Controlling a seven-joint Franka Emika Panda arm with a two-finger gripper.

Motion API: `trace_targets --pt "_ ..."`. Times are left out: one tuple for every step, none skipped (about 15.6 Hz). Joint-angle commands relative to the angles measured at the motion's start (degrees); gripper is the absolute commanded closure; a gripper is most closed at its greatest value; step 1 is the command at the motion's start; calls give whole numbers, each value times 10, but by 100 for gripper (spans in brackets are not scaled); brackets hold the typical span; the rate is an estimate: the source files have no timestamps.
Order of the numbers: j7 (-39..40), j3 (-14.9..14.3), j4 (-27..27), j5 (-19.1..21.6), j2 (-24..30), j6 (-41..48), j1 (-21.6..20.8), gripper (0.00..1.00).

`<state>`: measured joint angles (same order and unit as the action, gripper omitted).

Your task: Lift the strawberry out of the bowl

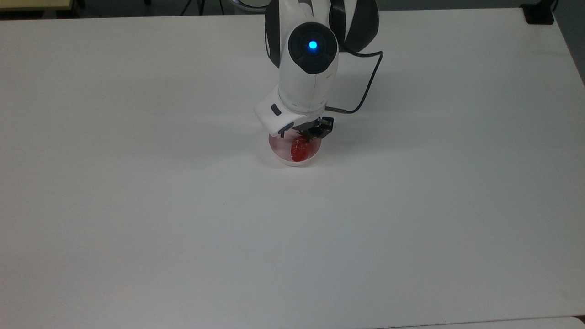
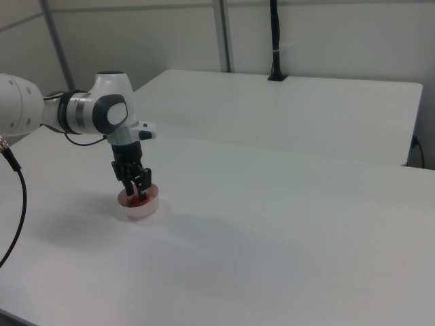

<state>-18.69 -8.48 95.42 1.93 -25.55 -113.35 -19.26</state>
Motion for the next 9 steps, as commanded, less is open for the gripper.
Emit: trace_targets --pt "-7 -4 10 10 -14 -43 -16 43" --pt "-7 -4 11 10 -17 -46 -16 43" --pt "-7 -4 11 10 -25 -52 -17 43" --pt "-7 -4 10 10 -26 -58 -18 43" --pt "-7 -4 11 10 -28 -64 -21 44" --pt "-7 -4 10 10 -29 -65 -21 48" --pt "-7 -4 10 10 -29 -65 -21 52" --pt "-7 -4 9 10 -29 -64 -21 56" --pt "-7 -4 7 10 -28 -63 -20 60"
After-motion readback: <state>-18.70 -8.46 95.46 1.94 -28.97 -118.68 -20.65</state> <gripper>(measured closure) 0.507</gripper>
